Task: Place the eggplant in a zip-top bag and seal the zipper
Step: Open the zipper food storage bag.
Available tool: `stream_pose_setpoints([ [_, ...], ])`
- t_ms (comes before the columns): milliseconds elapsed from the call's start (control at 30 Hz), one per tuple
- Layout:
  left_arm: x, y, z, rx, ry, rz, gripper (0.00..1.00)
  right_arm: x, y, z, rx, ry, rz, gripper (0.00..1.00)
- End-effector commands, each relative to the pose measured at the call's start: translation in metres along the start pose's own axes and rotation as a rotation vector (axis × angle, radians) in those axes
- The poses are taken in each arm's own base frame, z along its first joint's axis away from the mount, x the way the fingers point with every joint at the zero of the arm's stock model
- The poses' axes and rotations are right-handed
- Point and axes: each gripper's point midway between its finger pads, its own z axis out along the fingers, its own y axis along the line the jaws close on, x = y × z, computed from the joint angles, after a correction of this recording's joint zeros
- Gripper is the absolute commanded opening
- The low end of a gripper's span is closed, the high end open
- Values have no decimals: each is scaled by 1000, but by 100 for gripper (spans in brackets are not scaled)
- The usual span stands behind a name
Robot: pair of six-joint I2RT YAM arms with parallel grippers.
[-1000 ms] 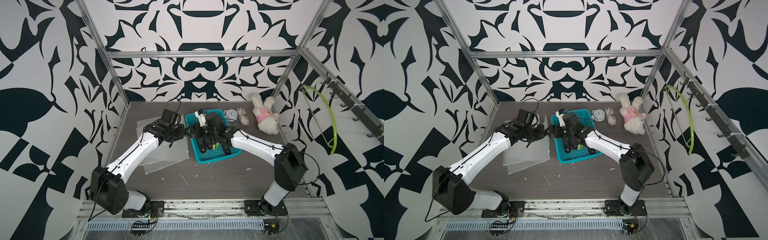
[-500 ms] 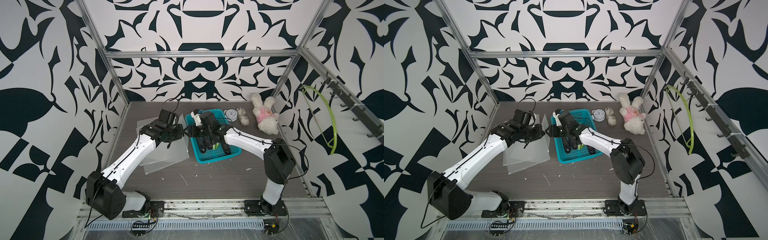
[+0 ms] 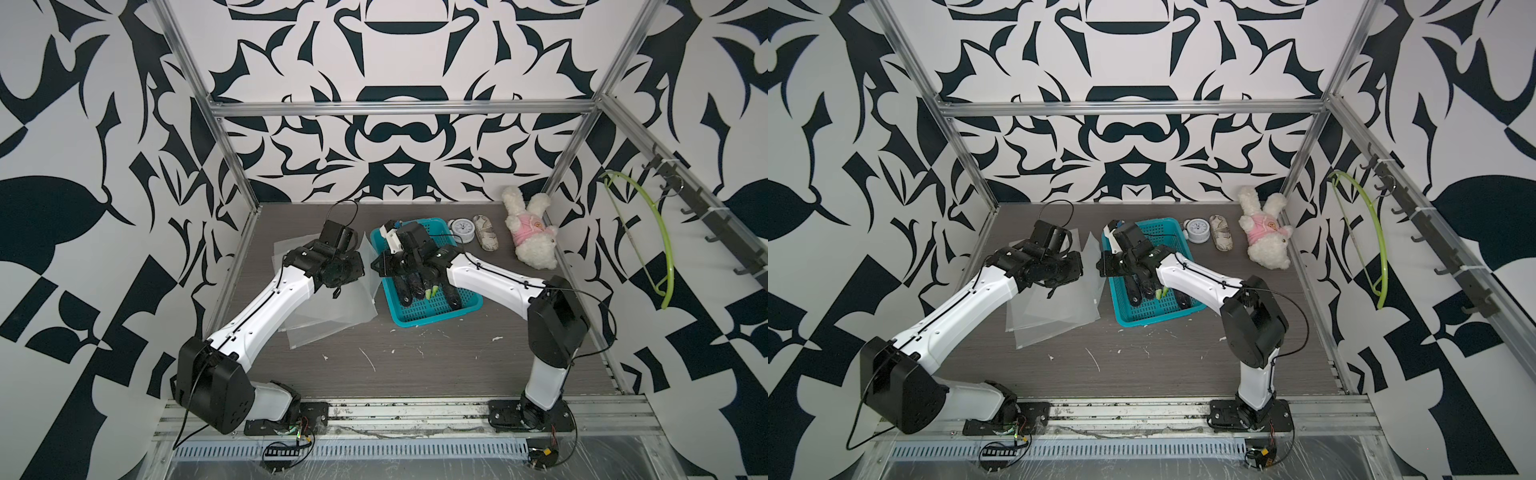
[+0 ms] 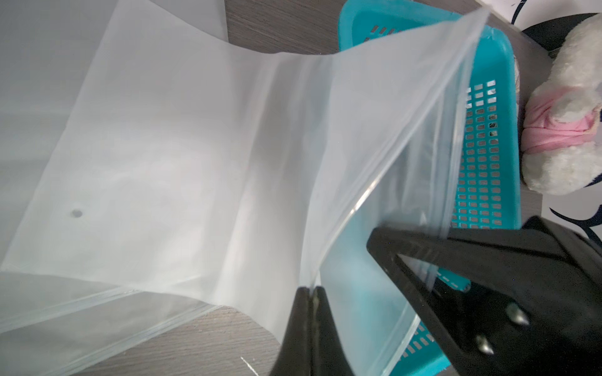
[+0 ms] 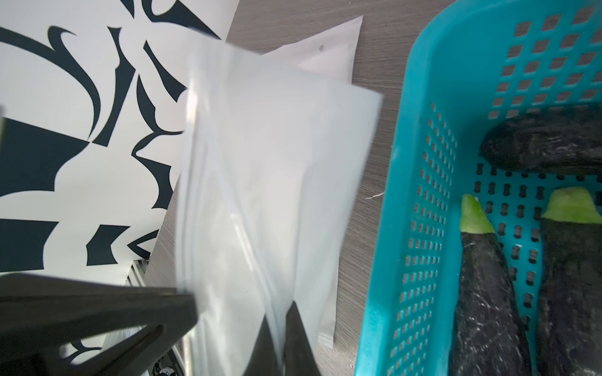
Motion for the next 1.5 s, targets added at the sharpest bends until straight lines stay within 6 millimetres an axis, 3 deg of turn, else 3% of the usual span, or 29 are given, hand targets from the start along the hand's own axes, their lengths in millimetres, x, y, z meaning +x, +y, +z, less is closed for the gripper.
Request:
stream_pose_setpoints([
  [0,-8,-15,2,56,2,13,15,-9,15,-5,-1,-18,-37,5],
  [167,-10,-24,11,104,6,19,35,-7,15,-5,15,-13,-43,5],
  [233,-9,-23,15,94,17,20,36,-6,16,-5,12,-8,-44,5],
  [400,-3,-2,24,-16,43,37,25,-7,14,-6,27,-7,-45,6],
  [533,3,1,31,-14,61,41,25,-5,15,-6,26,4,-46,6],
  [667,3,-2,34,-2,65,36,1,-3,14,-6,30,24,-63,8],
  [800,0,-5,30,12,57,24,0,1,22,-9,12,49,-102,11],
  [1000,-2,5,25,-11,55,-17,0,6,13,-14,61,53,-114,12],
  [1167,-2,0,25,10,71,-28,0,8,4,-11,99,57,-108,11],
  [1333,-5,14,22,-97,72,-73,0,7,-4,-15,139,39,-110,9],
  [1467,-1,-6,26,2,105,3,0,6,4,-15,104,37,-114,9],
])
